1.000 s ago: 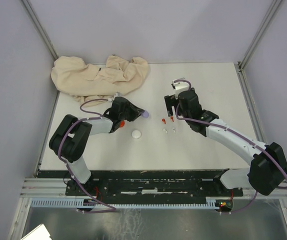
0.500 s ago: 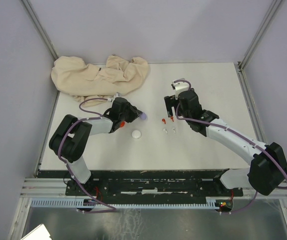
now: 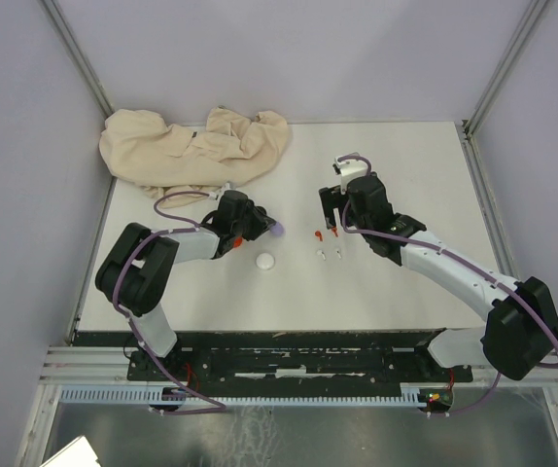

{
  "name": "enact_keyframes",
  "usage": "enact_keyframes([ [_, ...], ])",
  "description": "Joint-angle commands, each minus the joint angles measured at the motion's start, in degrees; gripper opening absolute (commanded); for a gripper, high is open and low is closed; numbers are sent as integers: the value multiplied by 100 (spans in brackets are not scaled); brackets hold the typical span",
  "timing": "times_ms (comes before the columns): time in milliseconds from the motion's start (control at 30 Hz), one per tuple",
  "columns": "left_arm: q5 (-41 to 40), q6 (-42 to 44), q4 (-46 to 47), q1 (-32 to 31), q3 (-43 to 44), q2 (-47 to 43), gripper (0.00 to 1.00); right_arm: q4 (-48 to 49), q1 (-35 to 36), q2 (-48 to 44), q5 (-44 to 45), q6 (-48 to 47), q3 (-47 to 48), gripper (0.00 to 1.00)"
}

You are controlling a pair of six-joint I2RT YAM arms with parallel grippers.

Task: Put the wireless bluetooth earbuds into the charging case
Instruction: Place the charging case at the center of the board, then pick up the charging case at the center of the board.

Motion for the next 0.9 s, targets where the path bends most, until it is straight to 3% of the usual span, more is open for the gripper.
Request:
enact_keyframes([
  [0, -95, 361, 92, -13, 2, 23, 30, 127, -21, 19, -89, 108, 152, 93],
  [467, -232, 434, -258, 75, -28, -287, 48, 1, -21, 253, -535, 146, 427, 92],
  [667, -827, 560, -794, 606, -178, -1356, 55, -268, 29, 798, -2072, 158, 968, 85],
  [733, -954, 461, -849, 881, -378, -1850, 63, -358, 196, 1234, -2576, 161, 1339, 84],
  [867, -1150, 242, -977, 1397, -696, -2596, 83, -719, 685, 2179, -2780, 21, 2234, 86],
])
